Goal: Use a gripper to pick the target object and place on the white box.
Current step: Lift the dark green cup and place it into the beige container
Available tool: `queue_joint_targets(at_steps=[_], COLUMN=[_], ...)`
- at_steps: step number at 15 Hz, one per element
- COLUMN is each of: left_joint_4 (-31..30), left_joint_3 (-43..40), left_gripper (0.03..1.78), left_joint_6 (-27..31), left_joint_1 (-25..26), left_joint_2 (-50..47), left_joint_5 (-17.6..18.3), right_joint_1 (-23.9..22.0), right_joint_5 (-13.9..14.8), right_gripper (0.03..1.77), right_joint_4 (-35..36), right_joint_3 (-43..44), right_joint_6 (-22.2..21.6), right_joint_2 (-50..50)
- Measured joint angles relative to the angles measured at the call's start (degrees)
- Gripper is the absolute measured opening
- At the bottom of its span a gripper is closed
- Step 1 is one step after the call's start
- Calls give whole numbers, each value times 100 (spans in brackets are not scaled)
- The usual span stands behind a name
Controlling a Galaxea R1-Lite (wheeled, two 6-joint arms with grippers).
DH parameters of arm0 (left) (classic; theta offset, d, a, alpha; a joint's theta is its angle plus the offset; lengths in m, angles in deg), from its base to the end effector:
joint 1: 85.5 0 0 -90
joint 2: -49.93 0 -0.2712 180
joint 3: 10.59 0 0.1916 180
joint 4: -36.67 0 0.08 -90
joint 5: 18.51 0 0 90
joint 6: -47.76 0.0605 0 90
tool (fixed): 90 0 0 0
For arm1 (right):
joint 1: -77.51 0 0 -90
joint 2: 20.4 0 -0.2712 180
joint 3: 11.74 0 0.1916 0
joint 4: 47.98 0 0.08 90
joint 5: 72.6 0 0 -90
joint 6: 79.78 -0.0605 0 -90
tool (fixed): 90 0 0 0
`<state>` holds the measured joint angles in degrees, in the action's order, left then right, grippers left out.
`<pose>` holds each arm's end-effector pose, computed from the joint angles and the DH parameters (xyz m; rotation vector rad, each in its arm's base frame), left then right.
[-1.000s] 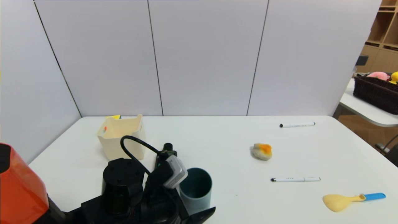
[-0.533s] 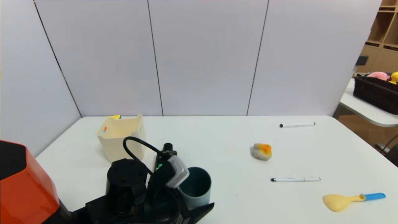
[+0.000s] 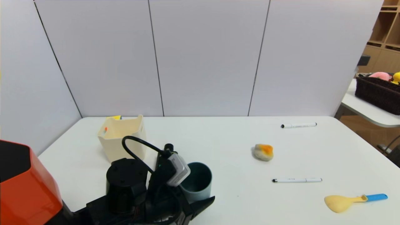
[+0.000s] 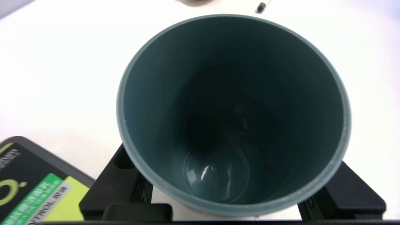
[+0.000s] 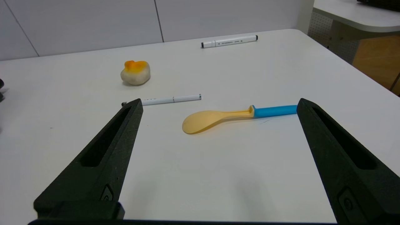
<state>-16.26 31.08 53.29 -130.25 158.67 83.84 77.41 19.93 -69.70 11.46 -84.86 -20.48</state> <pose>0.2016 -0.2180 0.0464 0.1597 0.1991 -1.0031 0.0452 -0.0027 0.0792 0.0892 -0.0292 -0.0447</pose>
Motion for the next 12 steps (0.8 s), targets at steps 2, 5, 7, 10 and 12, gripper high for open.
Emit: queue_joint_targets(at_steps=[2, 5, 7, 10, 12], left_joint_4=[-27, -33, -33, 30, 271], left_joint_3=[189, 791, 1312, 2075, 2411], left_gripper=[117, 117, 117, 117, 117], left_joint_6=[17, 22, 27, 74, 212], left_joint_1=[2, 21, 43, 333, 669], left_joint_2=[-108, -343, -491, -645, -734], left_joint_5=[-205, -508, -1125, -1623, -1657], right_joint_1=[0, 0, 0, 0, 0], right_joint_5=[0, 0, 0, 0, -1], right_gripper=[170, 170, 170, 170, 170], right_joint_4=[0, 0, 0, 0, 0], right_joint_3=[0, 0, 0, 0, 0], right_joint_6=[0, 0, 0, 0, 0], right_joint_2=[0, 0, 0, 0, 0])
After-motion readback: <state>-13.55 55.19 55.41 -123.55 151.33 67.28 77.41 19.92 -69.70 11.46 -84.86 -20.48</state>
